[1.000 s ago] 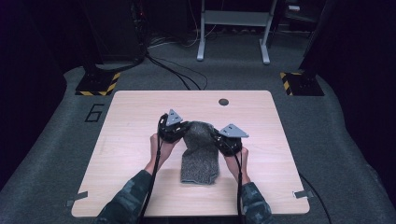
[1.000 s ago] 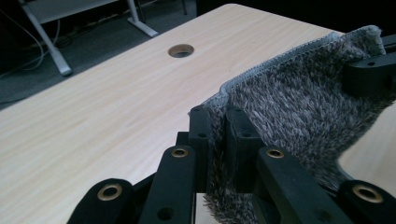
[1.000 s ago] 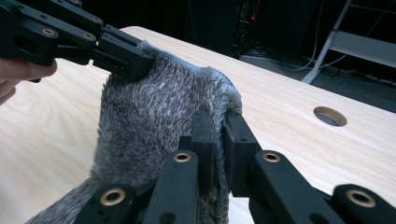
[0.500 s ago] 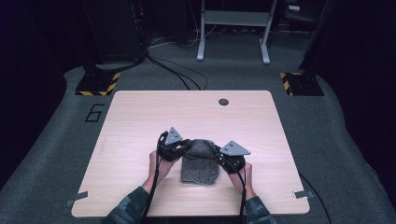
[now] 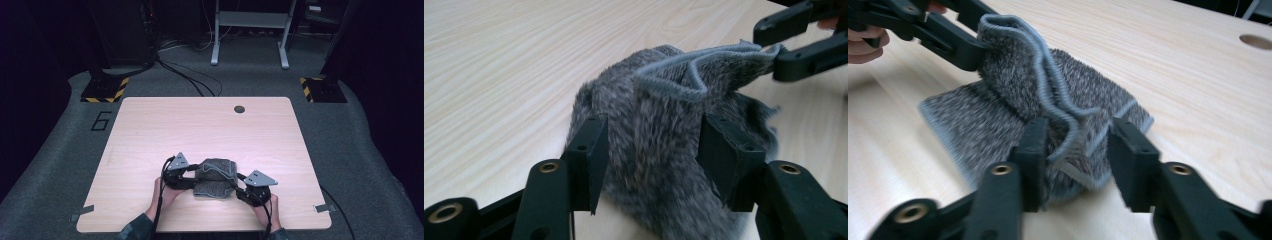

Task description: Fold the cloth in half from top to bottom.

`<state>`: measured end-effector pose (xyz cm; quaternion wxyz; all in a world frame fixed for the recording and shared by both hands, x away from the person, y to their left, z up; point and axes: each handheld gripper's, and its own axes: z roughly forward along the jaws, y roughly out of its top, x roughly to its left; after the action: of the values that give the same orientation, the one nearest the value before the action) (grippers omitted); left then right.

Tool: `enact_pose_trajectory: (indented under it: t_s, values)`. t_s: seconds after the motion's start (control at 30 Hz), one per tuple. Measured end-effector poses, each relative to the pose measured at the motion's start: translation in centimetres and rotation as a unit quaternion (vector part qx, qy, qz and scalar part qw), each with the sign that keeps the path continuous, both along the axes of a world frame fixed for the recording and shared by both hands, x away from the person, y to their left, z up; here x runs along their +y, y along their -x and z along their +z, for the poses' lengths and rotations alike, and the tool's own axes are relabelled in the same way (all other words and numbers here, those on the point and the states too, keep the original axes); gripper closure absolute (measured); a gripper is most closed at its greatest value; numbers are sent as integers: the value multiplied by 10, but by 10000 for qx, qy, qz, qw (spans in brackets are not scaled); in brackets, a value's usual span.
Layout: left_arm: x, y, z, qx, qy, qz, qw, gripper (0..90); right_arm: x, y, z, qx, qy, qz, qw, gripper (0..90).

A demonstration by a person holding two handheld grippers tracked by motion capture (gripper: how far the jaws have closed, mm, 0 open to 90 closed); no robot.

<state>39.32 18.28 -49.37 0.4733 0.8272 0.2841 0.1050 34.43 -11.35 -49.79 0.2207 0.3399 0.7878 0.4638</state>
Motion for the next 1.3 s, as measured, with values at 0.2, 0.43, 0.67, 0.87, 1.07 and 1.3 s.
enact_pose_trajectory:
  t_s: [0.2,0.43,0.67,0.87,1.07,1.3]
  values:
    - [14,9,11,-204,152,145,9996,353,-13,9,16,-40,-332,-114,9994,489]
    - [-6,-2,8,-69,-101,385,9992,314,9,-15,6,329,-25,-388,9987,411]
    - [-16,4,-16,117,-928,457,9946,296,24,-13,-19,640,628,-567,9944,385]
    - [-10,9,-27,85,-1121,626,9917,296,23,-12,-27,613,695,-529,9943,393]
    - [-10,8,-28,-76,-1232,725,9897,282,23,-20,-30,802,550,-504,9940,362]
    - [-5,-12,-28,102,-1212,855,9889,245,22,-34,-30,977,563,-494,9924,249]
